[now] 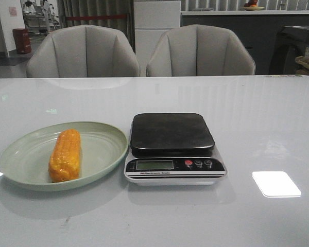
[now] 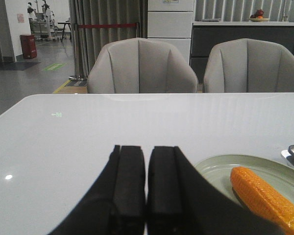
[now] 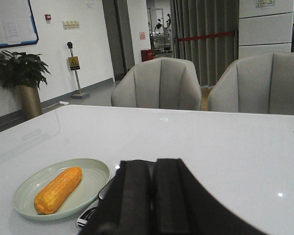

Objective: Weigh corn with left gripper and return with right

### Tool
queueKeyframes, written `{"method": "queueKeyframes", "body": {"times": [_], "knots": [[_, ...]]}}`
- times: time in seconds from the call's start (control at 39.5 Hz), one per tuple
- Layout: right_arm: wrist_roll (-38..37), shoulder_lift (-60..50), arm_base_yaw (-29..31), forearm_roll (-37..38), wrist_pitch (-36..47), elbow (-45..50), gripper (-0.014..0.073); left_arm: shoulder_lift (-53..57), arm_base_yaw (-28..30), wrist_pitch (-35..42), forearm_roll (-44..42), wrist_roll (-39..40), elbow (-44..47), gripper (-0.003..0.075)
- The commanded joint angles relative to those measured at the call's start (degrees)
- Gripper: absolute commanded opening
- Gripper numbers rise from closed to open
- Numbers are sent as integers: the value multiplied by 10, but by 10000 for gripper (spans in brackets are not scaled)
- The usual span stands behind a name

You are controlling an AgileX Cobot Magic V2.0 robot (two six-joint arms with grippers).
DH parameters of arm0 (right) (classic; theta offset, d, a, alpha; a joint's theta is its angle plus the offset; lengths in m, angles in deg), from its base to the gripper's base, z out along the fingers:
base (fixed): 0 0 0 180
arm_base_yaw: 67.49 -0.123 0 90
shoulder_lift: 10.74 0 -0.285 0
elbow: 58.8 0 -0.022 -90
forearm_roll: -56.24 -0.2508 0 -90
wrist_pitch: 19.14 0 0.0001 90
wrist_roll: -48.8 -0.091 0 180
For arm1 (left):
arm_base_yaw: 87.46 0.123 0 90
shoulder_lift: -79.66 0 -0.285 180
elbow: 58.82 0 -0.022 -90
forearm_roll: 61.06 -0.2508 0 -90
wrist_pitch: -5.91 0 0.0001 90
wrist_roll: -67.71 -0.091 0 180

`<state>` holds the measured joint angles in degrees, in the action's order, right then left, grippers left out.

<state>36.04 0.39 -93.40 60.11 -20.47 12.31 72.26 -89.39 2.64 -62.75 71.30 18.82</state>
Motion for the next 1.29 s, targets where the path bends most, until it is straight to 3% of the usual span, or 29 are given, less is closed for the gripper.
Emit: {"method": "queueKeyframes", "body": {"times": [0.0,0.41,0.84,1.27], "knots": [[5,12,2,6,44,-21,156,12,-1,48,6,0,17,114],[5,12,10,6,45,-9,156,12,-1,48,6,0,17,114],[5,-4,200,6,96,71,156,11,-1,48,6,0,17,114],[5,-49,243,5,51,82,156,11,-1,48,6,0,17,114]]}}
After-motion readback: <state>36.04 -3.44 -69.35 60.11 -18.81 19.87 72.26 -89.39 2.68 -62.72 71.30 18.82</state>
